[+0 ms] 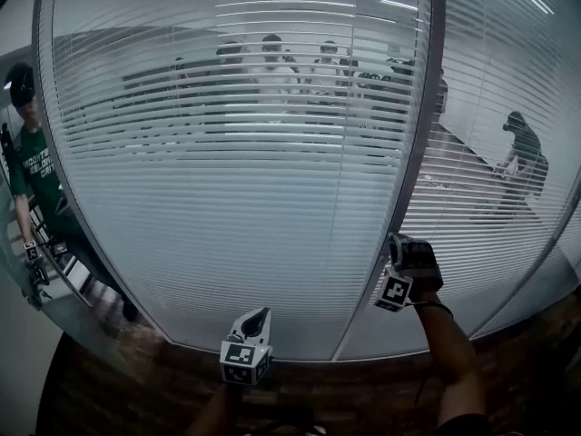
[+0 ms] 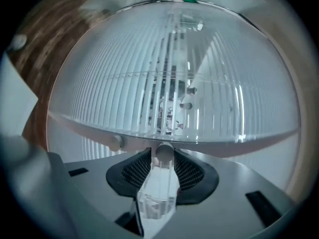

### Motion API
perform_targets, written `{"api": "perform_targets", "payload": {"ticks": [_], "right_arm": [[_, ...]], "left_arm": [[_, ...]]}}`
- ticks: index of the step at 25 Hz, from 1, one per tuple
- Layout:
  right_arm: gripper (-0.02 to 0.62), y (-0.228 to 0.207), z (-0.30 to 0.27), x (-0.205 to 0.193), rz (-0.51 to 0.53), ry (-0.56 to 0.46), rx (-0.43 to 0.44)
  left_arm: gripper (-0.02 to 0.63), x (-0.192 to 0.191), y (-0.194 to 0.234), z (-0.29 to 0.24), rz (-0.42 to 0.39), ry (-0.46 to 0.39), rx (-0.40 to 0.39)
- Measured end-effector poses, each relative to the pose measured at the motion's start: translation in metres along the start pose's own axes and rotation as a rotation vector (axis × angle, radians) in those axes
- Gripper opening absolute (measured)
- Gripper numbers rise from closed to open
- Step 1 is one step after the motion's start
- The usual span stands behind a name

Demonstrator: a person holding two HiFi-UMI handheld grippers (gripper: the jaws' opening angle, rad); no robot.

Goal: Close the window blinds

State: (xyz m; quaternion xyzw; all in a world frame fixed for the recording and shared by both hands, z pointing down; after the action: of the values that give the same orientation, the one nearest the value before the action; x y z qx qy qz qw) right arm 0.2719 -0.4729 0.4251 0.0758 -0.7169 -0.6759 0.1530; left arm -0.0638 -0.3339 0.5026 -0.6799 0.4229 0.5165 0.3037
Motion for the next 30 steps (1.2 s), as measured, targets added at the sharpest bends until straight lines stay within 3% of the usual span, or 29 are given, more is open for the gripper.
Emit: {"api": "perform_targets", "payload": {"ticks": [3,8,11,14,20,26,30], "right_arm": [[0.129,-0.001,0.006,-0.008,-0.326,0.000,0.111],[0.129,-0.019,0.011,-0.021,-1.043,-0.048,0.303],[0.141,-0.018,0.003,-0.028,-1.308,-0.032,0.376],[0.146,-0.017,-0.006,-0.030,-1.474,-0.058,0.422],[0.144,-0.012,-0.015,-0.031,-1.578,-0.024,0.442],[0.127,-0.012,-0.013,-0.029,-1.490,-0.030,0.404],[0.127,-0.018,-0.009,-0.025,-1.364,-0.026,0.382]], "left_arm": [[-0.005,-0.007,0.003,0.001,-0.014,0.008,-0.004],[-0.005,-0.007,0.000,-0.001,-0.014,0.010,-0.012],[-0.005,-0.004,0.000,-0.001,-0.011,0.005,-0.011],[-0.005,-0.001,0.003,0.001,-0.012,0.008,-0.007],[-0.005,-0.006,0.008,0.002,-0.009,0.009,-0.001],[-0.005,-0.007,0.011,0.005,-0.006,0.013,0.001],[-0.005,-0.003,0.010,0.005,-0.007,0.013,-0.003]]}}
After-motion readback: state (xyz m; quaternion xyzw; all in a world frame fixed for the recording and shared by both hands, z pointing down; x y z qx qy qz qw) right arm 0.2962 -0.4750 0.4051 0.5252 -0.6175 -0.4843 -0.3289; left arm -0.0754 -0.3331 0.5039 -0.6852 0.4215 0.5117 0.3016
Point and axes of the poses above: the fingertips, and each gripper's own axes: z backward along the fingers, y to its left, x out of its top, the point moved 7 cm from there along z, backward along the fingers, and after that the axes turned 11 degrees about y, right-handed, at the moved point
